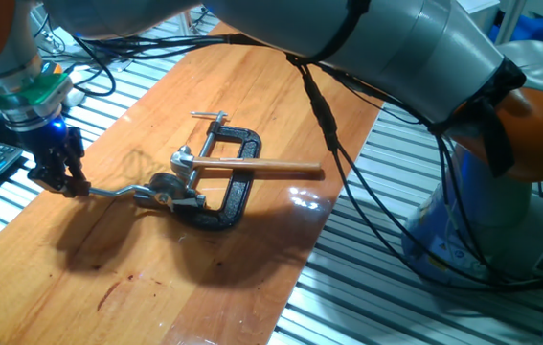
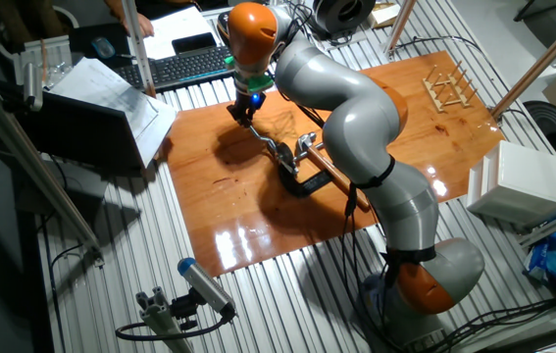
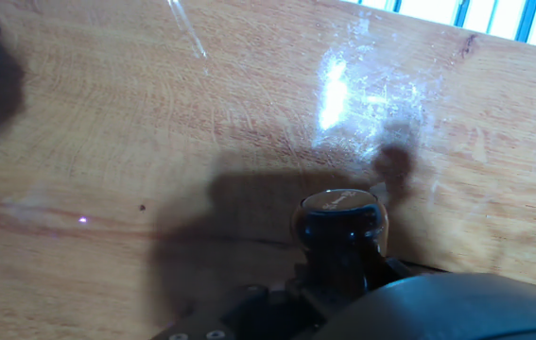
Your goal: Pull up the lever
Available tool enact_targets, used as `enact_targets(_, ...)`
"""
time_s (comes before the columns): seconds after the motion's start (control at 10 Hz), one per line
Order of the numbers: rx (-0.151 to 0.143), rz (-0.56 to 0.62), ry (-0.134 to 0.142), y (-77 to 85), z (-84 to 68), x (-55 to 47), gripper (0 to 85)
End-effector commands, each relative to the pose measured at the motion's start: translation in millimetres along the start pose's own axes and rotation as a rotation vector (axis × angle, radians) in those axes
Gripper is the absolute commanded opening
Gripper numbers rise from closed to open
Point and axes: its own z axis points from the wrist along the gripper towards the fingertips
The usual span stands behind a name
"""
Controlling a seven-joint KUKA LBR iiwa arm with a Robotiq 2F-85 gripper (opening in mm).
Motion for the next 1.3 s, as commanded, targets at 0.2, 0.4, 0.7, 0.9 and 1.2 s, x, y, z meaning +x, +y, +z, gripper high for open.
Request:
enact_targets(0.2,0.003,0.006,-0.007,-1.0,-0.6,-0.8,0.0)
enact_targets(0.4,0.003,0.007,-0.006,-1.4,2.5,-5.0,0.0)
enact_targets(0.7,0.004,0.009,-0.010,-2.0,14.3,-16.4,0.0)
enact_targets(0.9,0.001,0.014,-0.022,-2.3,15.6,-18.2,0.0)
enact_targets(1.2,0.015,0.021,-0.046,-4.9,9.5,-15.7,0.0)
